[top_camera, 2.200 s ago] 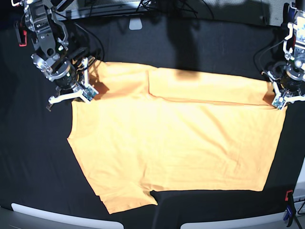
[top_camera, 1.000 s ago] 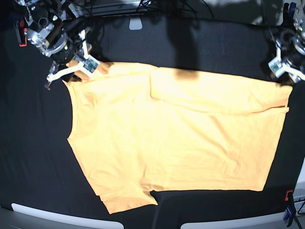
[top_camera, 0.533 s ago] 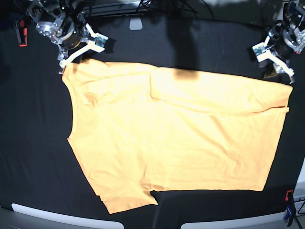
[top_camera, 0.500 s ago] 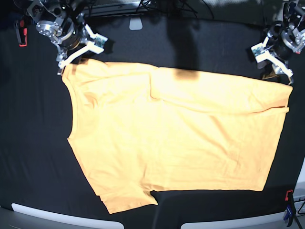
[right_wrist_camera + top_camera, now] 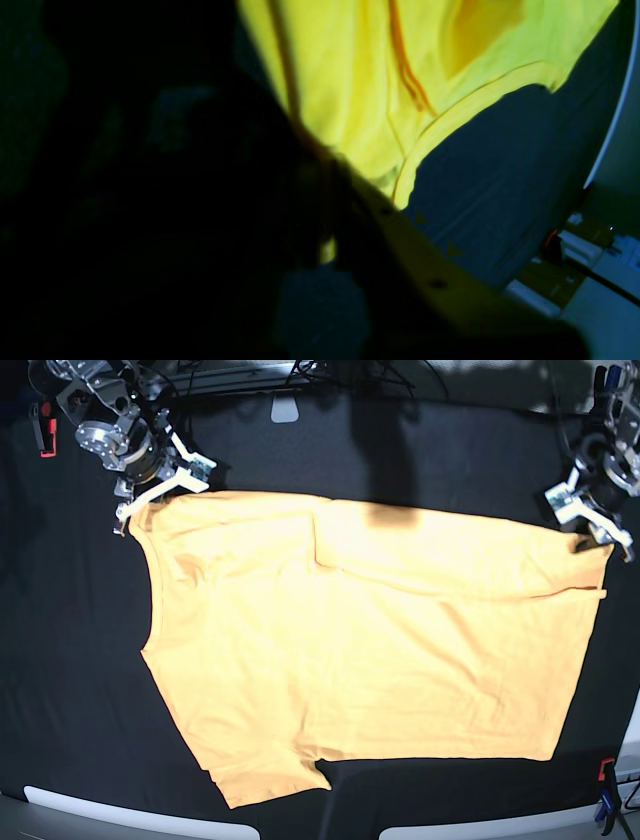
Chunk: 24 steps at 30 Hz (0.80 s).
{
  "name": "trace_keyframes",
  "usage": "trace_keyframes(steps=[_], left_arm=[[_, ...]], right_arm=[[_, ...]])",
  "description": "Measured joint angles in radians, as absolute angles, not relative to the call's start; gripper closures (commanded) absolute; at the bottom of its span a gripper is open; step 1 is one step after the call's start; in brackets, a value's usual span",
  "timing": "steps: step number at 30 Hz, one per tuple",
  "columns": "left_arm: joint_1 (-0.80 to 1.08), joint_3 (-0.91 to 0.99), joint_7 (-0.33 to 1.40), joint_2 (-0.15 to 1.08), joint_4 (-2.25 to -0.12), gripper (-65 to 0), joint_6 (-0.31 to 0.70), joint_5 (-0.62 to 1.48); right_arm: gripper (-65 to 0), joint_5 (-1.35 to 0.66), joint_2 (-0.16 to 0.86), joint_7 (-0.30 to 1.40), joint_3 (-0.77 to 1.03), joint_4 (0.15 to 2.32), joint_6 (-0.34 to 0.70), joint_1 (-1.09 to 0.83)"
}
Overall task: Layout the t-shirt on the table in an organized manner, then fold the t-shirt properly
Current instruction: 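Drag the shoulder edges away from the hem, smoothing the shirt flat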
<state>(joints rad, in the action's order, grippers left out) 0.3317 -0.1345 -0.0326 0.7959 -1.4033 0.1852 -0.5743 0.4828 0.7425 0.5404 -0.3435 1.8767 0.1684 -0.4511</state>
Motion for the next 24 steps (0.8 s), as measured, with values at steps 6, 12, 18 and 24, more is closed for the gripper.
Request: trace_keyframes(steps=[6,12,18,24], left_arm=[[0.257,-0.136,-0.076,0.795,-1.322,-21.9,0.188,-0.574],[0.255,-0.136,-0.083,0.795,-1.282,0.0,0.187,-0.574],[0.348,-0.136,-0.105,0.839,-1.314,0.0,0.183,-0.509],[0.546,-0.136,-0.109,0.943,-1.419,0.0,0.183,-0.492]], right_arm=[[0.0,0.483,0.743,0.54,-0.344,1.876,0.168,-0.451],[0.0,0.483,0.743,0.54,-0.344,1.876,0.168,-0.451],[0.0,0.48,0.781,0.559,-0.345,1.881,0.167,-0.479],[0.0,0.476,0.869,0.6,-0.337,1.929,0.163,-0.597]])
